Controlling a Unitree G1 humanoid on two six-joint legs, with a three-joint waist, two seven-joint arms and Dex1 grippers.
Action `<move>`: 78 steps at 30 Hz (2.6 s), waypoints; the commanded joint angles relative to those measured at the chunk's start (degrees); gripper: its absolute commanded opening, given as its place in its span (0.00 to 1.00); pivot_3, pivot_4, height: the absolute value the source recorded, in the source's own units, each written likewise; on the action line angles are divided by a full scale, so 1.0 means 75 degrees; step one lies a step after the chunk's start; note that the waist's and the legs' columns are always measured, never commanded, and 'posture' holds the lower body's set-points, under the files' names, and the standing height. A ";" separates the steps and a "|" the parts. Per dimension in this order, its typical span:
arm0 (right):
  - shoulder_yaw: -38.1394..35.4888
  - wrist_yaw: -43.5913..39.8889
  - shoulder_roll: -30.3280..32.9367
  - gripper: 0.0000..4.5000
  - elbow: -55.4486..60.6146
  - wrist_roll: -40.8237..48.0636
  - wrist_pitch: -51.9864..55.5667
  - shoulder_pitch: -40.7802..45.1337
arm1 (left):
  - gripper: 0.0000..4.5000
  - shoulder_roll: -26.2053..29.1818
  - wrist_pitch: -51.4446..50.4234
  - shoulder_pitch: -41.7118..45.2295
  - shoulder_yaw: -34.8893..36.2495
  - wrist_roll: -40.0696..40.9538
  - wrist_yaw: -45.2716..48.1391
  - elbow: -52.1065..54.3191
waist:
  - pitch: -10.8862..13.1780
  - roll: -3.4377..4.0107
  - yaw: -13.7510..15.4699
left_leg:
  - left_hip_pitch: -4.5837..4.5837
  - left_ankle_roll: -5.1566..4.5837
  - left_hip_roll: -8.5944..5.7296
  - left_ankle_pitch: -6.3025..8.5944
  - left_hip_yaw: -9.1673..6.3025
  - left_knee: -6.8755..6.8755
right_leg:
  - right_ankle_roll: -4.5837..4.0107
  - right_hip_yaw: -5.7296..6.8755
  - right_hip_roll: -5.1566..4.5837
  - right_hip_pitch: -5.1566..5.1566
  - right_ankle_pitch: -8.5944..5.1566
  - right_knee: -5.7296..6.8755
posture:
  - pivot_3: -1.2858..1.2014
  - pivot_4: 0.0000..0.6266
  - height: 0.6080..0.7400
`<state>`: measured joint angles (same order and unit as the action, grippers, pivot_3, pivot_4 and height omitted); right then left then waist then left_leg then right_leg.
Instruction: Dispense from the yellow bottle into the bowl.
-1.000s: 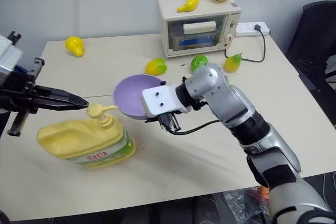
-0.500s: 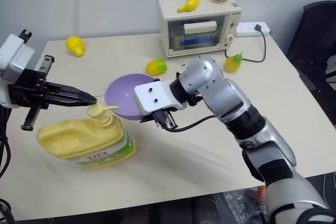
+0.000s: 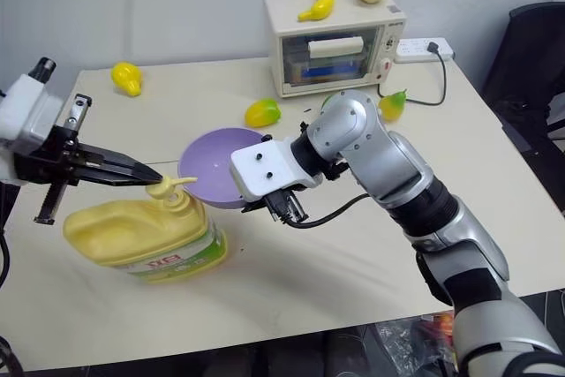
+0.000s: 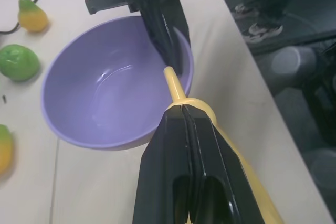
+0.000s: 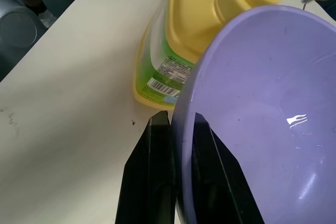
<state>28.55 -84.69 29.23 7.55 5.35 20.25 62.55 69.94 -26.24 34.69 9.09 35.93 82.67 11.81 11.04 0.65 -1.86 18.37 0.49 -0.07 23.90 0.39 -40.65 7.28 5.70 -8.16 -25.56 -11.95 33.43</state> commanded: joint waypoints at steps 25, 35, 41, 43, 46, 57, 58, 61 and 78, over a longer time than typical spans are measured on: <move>-0.0084 -0.0042 0.0066 0.00 0.0123 0.0079 -0.0139 0.0069 | 0.00 -0.0441 -0.0495 0.0037 -0.0757 -0.0161 -0.0386 0.0071 | -0.0038 0.0052 0.0016 | -0.0034 -0.0002 0.0001 0.0000 0.0031 -0.0045 | -0.0028 -0.0044 0.0002 0.0014 0.0006 0.0058 | 0.52 0.24 1.00; -0.0117 -0.0033 0.0205 0.00 0.0089 0.0049 -0.0331 -0.0146 | 0.09 0.0013 -0.3190 0.2425 0.0423 0.2194 -0.0328 -0.0440 | -0.0003 -0.0019 -0.0008 | 0.0116 -0.0008 -0.0003 0.0005 0.0026 -0.0058 | -0.0018 -0.0014 -0.0002 -0.0131 0.0012 0.0040 | 0.52 0.24 1.00; -0.0379 0.0205 0.0580 0.00 0.0221 0.0015 -0.0401 -0.0662 | 0.46 0.0894 -0.3615 0.1290 0.1194 0.2236 0.0171 -0.0222 | -0.0003 -0.0019 -0.0113 | 0.0119 -0.0005 0.0004 0.0007 0.0026 -0.0046 | -0.0019 0.0022 -0.0003 -0.0130 0.0011 0.0019 | 0.52 0.24 1.00; -0.0521 0.0367 0.0838 0.00 0.0247 -0.0052 -0.0543 -0.1042 | 0.61 0.1092 -0.3742 0.0576 0.1737 0.2243 0.0274 -0.0017 | 0.0000 -0.0023 -0.0109 | 0.0118 -0.0004 0.0005 0.0008 0.0025 -0.0049 | -0.0019 0.0023 -0.0004 -0.0128 0.0011 0.0020 | 0.52 0.24 1.00; -0.0846 0.0781 0.1212 0.00 0.0121 -0.0181 -0.0789 -0.1751 | 0.80 0.1209 -0.3997 -0.0805 0.2945 0.1994 0.0535 0.0425 | 0.0004 -0.0029 -0.0088 | 0.0119 -0.0002 0.0007 0.0009 0.0026 -0.0057 | -0.0019 0.0021 -0.0004 -0.0126 0.0011 0.0026 | 0.52 0.24 1.00; -0.1750 0.2469 0.1799 0.00 -0.1790 -0.0921 -0.2869 -0.3765 | 1.00 0.0231 -0.4283 -0.4918 0.7189 0.0611 0.0784 0.1825 | 0.0007 -0.0028 -0.0017 | 0.0110 0.0002 0.0013 0.0011 0.0040 -0.0047 | -0.0032 0.0016 -0.0004 -0.0124 0.0014 0.0018 | 0.52 0.24 1.00; -0.1759 0.2572 0.1748 0.00 -0.1943 -0.0959 -0.2974 -0.3779 | 1.00 0.0201 -0.4299 -0.5051 0.7312 0.0648 0.0759 0.1848 | 0.0007 -0.0029 -0.0014 | 0.0109 0.0002 0.0014 0.0011 0.0040 -0.0048 | -0.0033 0.0014 -0.0004 -0.0124 0.0016 0.0021 | 0.52 0.24 1.00; -0.1705 0.3038 0.1465 0.00 -0.2833 -0.1163 -0.3512 -0.3803 | 1.00 0.0058 -0.4291 -0.5371 0.7509 0.0739 0.0603 0.1968 | 0.0007 -0.0029 -0.0014 | 0.0105 0.0003 0.0018 0.0010 0.0042 -0.0051 | -0.0046 0.0014 -0.0004 -0.0122 0.0023 0.0022 | 0.52 0.24 1.00; -0.3504 0.1908 0.2866 0.99 -0.1033 0.1137 -0.1506 -0.4772 | 1.00 0.0335 -0.3608 -0.5503 0.7194 0.0512 0.0585 0.0705 | 0.0014 -0.0018 0.0050 | 0.0113 0.0002 0.0020 0.0011 0.0036 -0.0050 | -0.0050 0.0019 -0.0004 -0.0122 0.0026 0.0014 | 0.52 0.24 1.00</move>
<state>7.85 -66.46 47.45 -6.94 5.71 1.67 27.79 71.32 -54.44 -5.56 60.76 41.37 85.61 19.19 11.14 0.52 -1.49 19.20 0.50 0.10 23.98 0.65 -41.02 6.91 5.85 -8.18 -26.46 -11.76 33.52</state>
